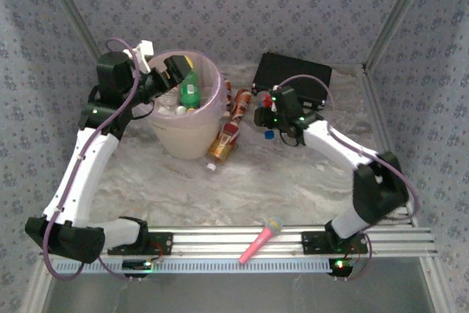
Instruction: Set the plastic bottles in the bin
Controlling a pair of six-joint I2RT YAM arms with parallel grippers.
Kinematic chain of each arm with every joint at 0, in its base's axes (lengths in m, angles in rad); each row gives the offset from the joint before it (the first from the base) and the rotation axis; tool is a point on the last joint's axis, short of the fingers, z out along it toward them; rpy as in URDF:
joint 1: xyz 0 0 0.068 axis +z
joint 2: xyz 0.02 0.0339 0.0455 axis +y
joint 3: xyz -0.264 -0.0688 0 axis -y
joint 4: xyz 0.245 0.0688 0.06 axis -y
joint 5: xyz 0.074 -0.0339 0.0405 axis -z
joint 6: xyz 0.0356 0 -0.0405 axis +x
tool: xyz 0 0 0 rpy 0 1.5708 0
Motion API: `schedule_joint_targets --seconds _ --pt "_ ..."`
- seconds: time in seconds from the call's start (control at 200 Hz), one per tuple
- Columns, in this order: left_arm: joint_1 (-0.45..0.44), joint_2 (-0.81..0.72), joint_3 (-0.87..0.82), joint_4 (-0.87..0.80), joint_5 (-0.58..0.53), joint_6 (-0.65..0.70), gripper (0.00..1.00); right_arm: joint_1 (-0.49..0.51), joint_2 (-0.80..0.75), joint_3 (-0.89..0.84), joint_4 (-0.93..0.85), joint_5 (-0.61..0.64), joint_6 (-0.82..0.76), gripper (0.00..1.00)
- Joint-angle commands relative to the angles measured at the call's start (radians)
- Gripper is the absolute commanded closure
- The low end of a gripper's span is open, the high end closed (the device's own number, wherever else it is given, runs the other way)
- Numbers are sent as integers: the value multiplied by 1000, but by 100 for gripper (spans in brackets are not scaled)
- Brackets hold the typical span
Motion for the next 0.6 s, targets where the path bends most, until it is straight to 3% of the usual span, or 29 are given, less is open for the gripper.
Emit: schedule_joint_targets --seconds 0.0,0.24,0.405,0.595 --pt "-31 -27 13 124 95 -103 0 -16 -144 -59 40 -150 -100 46" --pt "-171 42 103 95 144 -74 0 7 -411 -145 134 -349 -204 49" --pt "-307 122 214 -66 55 41 0 85 -486 -139 162 -312 -251 49" --pt "-404 185 242 -90 22 73 3 160 -507 -116 235 -278 -234 50"
